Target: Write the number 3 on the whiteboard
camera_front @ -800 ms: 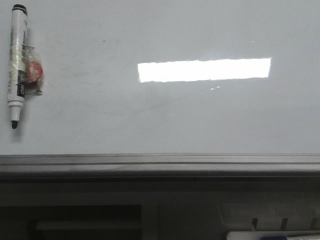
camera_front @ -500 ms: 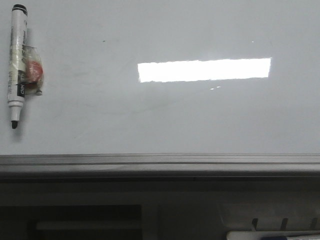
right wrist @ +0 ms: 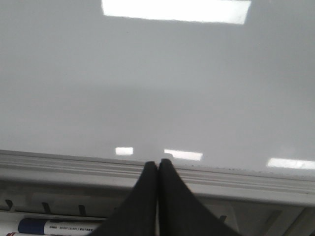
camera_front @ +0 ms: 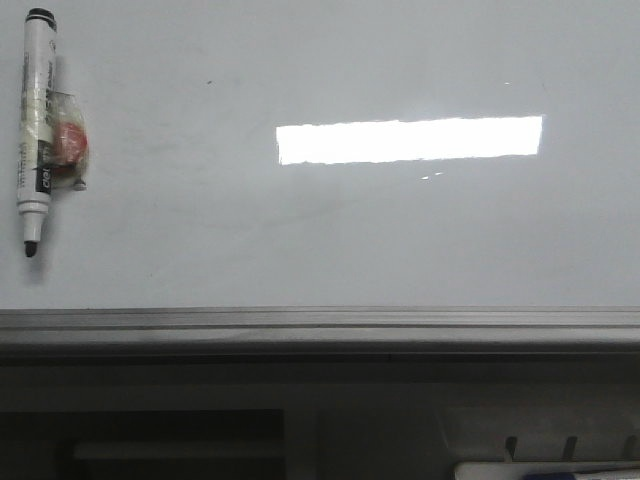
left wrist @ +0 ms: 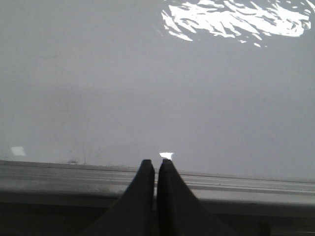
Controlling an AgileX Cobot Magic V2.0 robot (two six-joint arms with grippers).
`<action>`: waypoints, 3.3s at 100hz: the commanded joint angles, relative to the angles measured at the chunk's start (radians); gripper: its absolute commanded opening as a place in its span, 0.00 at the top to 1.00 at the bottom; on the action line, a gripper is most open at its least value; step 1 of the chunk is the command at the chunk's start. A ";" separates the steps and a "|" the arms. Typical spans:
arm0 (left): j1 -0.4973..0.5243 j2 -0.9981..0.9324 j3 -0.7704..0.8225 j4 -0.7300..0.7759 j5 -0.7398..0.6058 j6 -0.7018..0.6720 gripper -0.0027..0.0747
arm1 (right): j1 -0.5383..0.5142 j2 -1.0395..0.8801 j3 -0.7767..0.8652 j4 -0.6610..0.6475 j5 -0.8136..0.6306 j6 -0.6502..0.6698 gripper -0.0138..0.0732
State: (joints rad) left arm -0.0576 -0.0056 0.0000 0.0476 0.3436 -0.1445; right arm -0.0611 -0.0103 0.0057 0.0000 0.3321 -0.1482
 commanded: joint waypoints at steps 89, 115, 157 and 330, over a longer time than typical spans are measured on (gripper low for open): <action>0.003 -0.023 0.008 0.012 -0.338 -0.009 0.99 | -0.005 0.052 -0.002 0.141 -0.309 -0.006 0.91; 0.003 0.067 -0.102 0.009 -0.203 -0.011 0.99 | -0.004 0.332 -0.144 0.183 -0.165 -0.006 0.91; -0.012 0.250 -0.261 0.022 -0.234 -0.011 0.98 | -0.004 0.543 -0.261 0.266 -0.063 -0.006 0.91; -0.646 1.067 -0.259 -0.239 -0.802 -0.022 0.99 | -0.004 0.543 -0.263 0.324 -0.096 -0.006 0.91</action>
State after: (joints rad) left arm -0.7037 1.0615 -0.2336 -0.1863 -0.4173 -0.1569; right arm -0.0611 0.5224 -0.2197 0.3015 0.2884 -0.1461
